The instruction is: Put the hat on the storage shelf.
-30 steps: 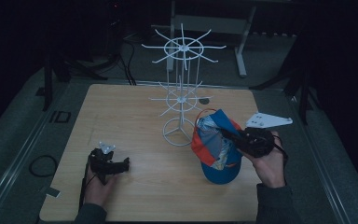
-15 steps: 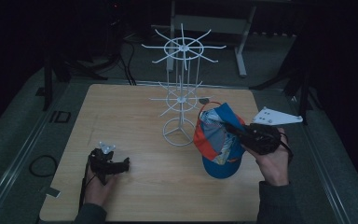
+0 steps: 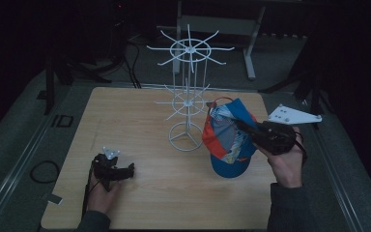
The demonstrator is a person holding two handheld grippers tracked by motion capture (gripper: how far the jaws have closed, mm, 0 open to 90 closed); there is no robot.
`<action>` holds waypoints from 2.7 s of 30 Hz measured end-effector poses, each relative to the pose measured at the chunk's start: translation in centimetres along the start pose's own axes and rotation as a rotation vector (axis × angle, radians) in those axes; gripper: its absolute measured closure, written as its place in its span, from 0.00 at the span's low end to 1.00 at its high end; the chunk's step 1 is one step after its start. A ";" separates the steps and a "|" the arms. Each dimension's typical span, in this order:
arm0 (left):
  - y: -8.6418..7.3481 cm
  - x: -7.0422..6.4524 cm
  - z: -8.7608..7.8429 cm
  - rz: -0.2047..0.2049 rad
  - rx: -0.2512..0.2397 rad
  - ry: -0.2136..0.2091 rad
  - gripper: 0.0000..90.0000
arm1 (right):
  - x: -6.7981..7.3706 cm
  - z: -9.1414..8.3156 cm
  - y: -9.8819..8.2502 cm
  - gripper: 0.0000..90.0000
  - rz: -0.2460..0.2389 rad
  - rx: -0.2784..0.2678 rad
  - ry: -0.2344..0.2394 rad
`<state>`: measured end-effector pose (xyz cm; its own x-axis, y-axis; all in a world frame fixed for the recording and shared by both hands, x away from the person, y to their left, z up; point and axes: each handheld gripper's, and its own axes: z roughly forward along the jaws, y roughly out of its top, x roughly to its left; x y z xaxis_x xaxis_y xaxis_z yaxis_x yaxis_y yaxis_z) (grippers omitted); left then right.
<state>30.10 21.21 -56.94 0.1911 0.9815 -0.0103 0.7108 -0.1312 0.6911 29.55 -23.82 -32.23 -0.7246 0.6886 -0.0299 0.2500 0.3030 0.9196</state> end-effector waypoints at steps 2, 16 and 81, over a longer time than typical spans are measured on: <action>0.0 0.0 0.0 -0.001 0.000 0.000 0.04 | 0.0 0.0 0.1 0.98 -0.001 -0.004 0.001; 0.0 -0.1 0.0 0.001 -0.001 -0.002 0.04 | 0.0 -0.6 1.6 0.98 -0.026 -0.048 -0.006; 0.1 -0.3 0.1 0.005 -0.002 -0.006 0.04 | -0.3 -3.1 7.8 0.98 -0.061 -0.239 -0.040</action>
<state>30.13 20.93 -56.95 0.1990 0.9799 -0.0116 0.7082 -0.1356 0.6929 29.69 -23.69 -23.78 -0.7062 0.7010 -0.0996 0.0440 0.1839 0.9820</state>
